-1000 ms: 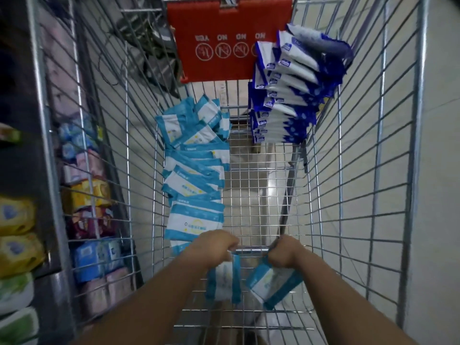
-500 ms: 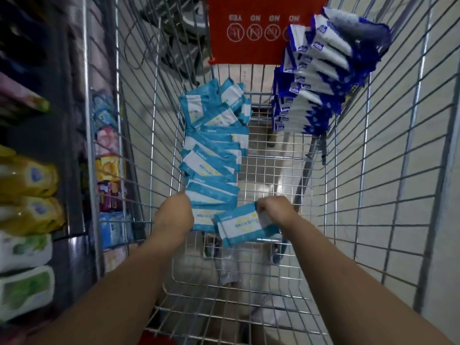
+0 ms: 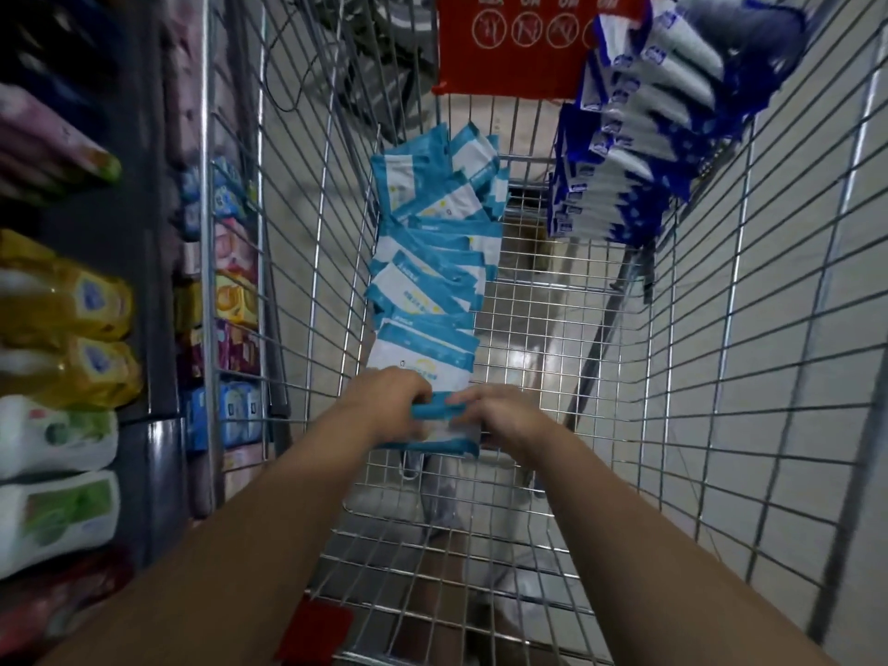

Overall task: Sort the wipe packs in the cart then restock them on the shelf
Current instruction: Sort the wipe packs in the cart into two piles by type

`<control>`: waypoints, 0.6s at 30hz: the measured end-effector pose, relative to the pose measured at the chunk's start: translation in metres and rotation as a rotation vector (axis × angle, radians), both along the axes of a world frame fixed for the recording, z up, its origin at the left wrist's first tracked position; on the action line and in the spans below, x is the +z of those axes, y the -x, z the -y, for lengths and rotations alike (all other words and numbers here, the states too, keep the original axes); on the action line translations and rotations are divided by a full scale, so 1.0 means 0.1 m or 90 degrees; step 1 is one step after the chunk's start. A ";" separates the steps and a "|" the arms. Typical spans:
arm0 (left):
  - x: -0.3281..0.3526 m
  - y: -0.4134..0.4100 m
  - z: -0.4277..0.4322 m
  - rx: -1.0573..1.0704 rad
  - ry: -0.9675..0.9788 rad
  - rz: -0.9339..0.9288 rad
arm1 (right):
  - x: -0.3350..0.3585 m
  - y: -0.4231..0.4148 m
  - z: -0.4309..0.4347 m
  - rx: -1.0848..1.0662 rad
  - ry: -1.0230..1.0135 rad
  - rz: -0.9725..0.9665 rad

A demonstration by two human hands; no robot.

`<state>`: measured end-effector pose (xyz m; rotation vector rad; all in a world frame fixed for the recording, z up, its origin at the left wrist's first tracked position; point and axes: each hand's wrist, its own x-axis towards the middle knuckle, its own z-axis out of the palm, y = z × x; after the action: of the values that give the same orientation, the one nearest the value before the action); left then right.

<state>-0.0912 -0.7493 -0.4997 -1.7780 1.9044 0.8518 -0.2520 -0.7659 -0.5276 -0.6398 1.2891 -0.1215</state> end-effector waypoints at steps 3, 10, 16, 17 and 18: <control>-0.01 -0.01 -0.02 -0.063 0.014 0.130 | 0.01 0.01 -0.04 0.178 0.078 -0.063; 0.37 0.24 0.45 -0.036 0.185 0.138 | 0.51 0.34 0.47 0.137 0.386 -0.295; 1.11 0.65 1.71 -0.010 0.422 -0.012 | 1.32 0.69 1.52 -0.011 0.693 -0.448; 1.20 0.73 1.89 0.017 0.439 -0.073 | 1.43 0.74 1.67 -0.013 0.720 -0.482; 1.28 0.81 2.05 0.057 0.445 -0.153 | 1.52 0.77 1.82 -0.014 0.747 -0.519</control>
<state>-0.1722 -0.9539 -0.3715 -2.2372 2.5088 0.4587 -0.3295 -0.9480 -0.3754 -1.8000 1.9661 -0.7243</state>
